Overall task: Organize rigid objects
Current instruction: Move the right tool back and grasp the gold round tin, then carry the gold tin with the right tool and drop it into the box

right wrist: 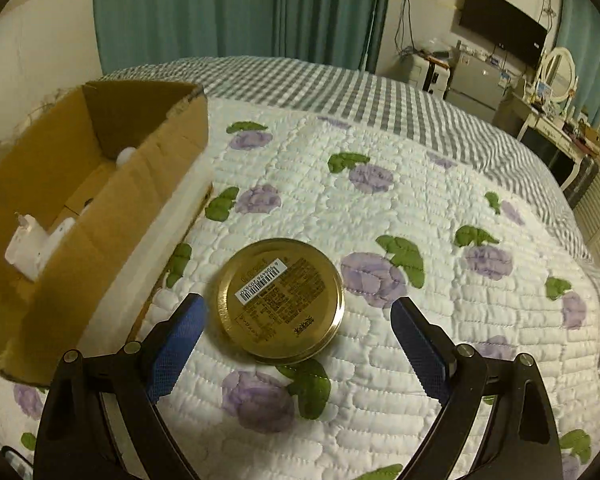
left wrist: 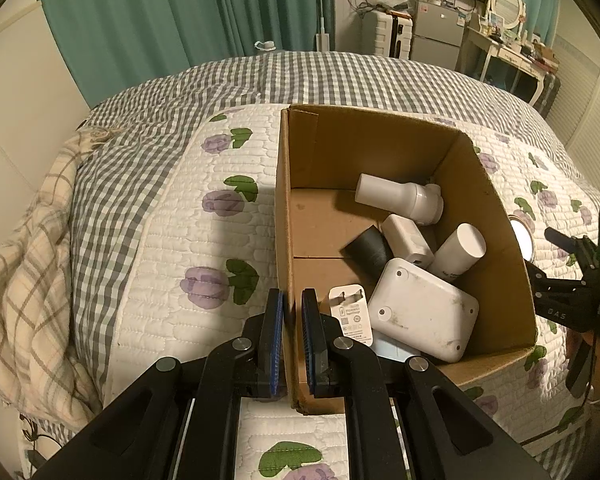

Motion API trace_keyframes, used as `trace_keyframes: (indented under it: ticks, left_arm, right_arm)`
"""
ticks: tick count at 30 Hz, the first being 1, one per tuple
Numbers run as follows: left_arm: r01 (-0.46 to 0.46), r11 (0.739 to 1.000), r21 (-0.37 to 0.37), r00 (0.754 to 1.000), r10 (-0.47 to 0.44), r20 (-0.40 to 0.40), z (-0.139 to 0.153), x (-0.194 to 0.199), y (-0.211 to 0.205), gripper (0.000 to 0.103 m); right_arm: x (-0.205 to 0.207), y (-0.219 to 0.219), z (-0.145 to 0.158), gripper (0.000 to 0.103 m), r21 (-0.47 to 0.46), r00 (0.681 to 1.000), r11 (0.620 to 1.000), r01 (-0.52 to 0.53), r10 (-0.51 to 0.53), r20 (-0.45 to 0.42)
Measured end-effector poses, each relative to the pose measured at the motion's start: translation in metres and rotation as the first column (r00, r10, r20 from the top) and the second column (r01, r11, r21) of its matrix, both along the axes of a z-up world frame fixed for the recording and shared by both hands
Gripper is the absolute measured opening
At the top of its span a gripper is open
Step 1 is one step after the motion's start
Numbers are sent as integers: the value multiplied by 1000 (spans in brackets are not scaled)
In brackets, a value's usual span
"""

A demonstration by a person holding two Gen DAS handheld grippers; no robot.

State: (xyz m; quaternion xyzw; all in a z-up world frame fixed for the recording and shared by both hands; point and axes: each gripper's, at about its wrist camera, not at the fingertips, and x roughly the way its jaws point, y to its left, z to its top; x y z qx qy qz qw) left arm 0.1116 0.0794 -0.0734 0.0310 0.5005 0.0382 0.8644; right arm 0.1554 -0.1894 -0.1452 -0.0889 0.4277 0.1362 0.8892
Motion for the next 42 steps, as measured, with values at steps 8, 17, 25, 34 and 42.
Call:
trace_keyframes:
  ticks: [8,17,25,34,42]
  left_arm:
    - [2,1000,1,1000,-2,-1,-1,0,0,8]
    - [4,1000,8,1000,-4,0,-1,0,1,8]
    - [3,1000,8,1000,-3,0,-1,-1,0,8]
    - [15,1000,18,1000,-15,-5,1,-2,-1,8]
    - [15,1000,-5,1000,-15,-10,1,-1,1,8]
  right_arm:
    - [8,6,-18,92,-4,999,1000,-12,12,-44]
    - [8,7,-21,78,24,997,999,-28,29,-69]
    - [2,7,-16,77,19,999,999,-25,26,-45]
    - [-12,0,2,77,8,1000,1000,-14,14,-27]
    - [-23,-11,56,77,-17,999,1000,-4,4,38]
